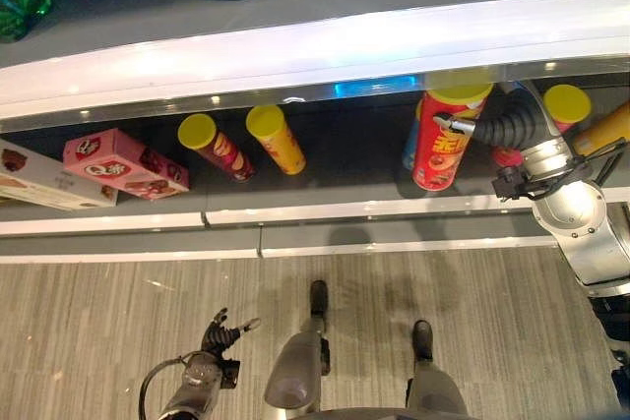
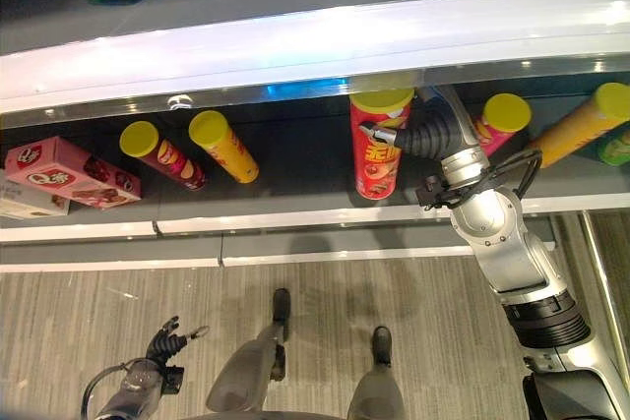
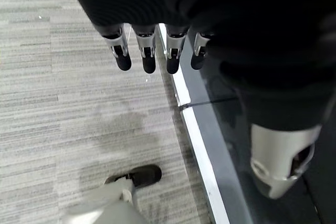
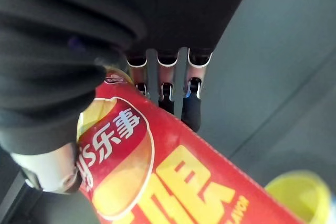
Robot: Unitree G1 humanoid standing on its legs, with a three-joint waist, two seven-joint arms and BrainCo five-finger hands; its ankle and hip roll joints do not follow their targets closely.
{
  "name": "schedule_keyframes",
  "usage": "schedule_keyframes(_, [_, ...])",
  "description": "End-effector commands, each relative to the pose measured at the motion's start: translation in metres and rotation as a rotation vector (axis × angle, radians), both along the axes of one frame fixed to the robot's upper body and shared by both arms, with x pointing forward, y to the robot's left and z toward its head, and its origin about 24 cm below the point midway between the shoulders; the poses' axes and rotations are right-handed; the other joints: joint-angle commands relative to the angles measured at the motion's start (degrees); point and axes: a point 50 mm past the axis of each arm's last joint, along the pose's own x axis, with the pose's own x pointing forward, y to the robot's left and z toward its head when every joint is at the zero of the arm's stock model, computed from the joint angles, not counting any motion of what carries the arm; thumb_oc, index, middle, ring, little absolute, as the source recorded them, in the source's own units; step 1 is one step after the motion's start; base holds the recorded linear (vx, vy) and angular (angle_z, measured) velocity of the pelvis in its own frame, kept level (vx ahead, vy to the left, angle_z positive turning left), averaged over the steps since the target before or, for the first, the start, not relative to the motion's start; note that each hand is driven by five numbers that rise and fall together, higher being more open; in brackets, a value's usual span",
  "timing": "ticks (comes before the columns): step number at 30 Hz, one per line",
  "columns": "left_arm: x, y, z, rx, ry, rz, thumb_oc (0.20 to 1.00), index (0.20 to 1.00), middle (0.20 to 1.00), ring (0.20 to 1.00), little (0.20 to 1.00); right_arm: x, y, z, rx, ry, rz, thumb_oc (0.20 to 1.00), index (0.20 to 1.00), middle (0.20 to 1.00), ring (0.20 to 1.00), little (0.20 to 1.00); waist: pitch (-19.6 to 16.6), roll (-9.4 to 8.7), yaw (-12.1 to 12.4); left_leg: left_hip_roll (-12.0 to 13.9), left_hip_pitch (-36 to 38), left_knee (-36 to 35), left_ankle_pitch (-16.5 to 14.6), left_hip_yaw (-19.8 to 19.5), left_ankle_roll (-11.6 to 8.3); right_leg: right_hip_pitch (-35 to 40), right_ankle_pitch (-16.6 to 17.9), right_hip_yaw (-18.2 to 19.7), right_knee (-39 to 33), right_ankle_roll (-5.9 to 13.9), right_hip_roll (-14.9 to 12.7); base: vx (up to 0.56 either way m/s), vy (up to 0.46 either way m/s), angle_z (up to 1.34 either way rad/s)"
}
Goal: Put the goods on the table back onto the shelves and tidy them up.
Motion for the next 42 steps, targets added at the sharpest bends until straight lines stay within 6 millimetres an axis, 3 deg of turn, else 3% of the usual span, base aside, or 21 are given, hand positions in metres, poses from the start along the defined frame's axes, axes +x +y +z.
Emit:
schedule_keyframes(1, [-0.007,0.015,0.0,0.082,0.037,-0.03,1.0,1.0,1.0,1.0,1.0,-0.025,0.01,0.027,-0.009,-0.182,0.089,0.2,0.2,0.2,0.2,0.2,-4.4,-1.64,0.1,6.2,-3.7,14.8,-12.0,0.2,-4.45,-3.0,-0.4,-1.1,2.9,4.09,-5.2,0.0,0.0,0.0])
schedule_keyframes(7, [-0.004,0.015,0.002,0.084,0.026,-0.029,1.0,1.0,1.0,1.0,1.0,-0.032,0.024,0.026,-0.046,-0.173,0.176,0.2,0.2,0.2,0.2,0.2,-4.3,-2.09,-0.1,6.7,-4.2,16.1,-12.3,-0.2,-4.71,-3.0,-1.2,-1.3,4.2,4.09,-5.2,0.0,-0.005,0.0])
schedule_keyframes(13, [-0.005,0.014,0.0,0.083,0.037,-0.017,1.0,1.0,1.0,1.0,1.0,-0.035,0.057,0.013,-0.131,-0.101,0.341,0.2,0.2,0.2,0.2,0.2,-3.9,-2.24,0.6,6.9,-4.0,16.7,-12.6,-0.8,-4.92,-2.6,-2.2,-1.7,5.8,3.97,-5.4,-0.01,-0.014,0.02])
schedule_keyframes(24, [-0.008,0.008,-0.005,0.098,0.063,-0.005,1.0,1.0,1.0,1.0,1.0,-0.017,0.106,-0.013,-0.207,-0.031,0.419,0.2,0.2,0.2,0.2,0.2,-3.3,-1.85,3.5,6.6,-4.2,16.1,-12.2,-2.6,-5.2,-1.5,-3.5,-3.1,7.4,3.57,-5.8,-0.01,-0.022,0.15])
schedule_keyframes(29, [-0.003,0.005,-0.002,0.11,0.037,-0.007,1.0,1.0,1.0,1.0,1.0,-0.001,0.109,-0.008,-0.216,-0.119,0.3,0.2,0.2,0.2,0.2,0.2,-2.1,-1.21,5.0,6.0,-5.5,16.6,-12.0,-3.5,-5.06,-2.3,-3.9,-3.7,8.6,3.55,-6.0,-0.03,-0.009,0.1])
schedule_keyframes(33, [0.005,0.003,0.002,0.121,0.0,-0.017,1.0,1.0,1.0,1.0,1.0,0.011,0.102,0.009,-0.185,-0.235,0.164,0.2,0.2,0.2,0.2,0.2,0.6,0.19,6.3,5.3,-8.2,17.1,-11.6,-4.8,-4.99,-5.3,-3.8,-4.4,10.4,3.43,-6.1,-0.1,-0.015,0.13])
schedule_keyframes(42, [0.004,-0.004,0.0,0.116,0.004,-0.025,1.0,1.0,1.0,1.0,1.0,0.015,0.085,0.026,-0.009,-0.32,0.059,0.2,0.2,0.2,0.2,0.2,2.4,1.5,6.9,4.8,-10.8,17.4,-11.3,-4.7,-4.45,-8.0,-3.0,-4.5,10.3,3.43,-6.4,-0.04,0.017,0.08])
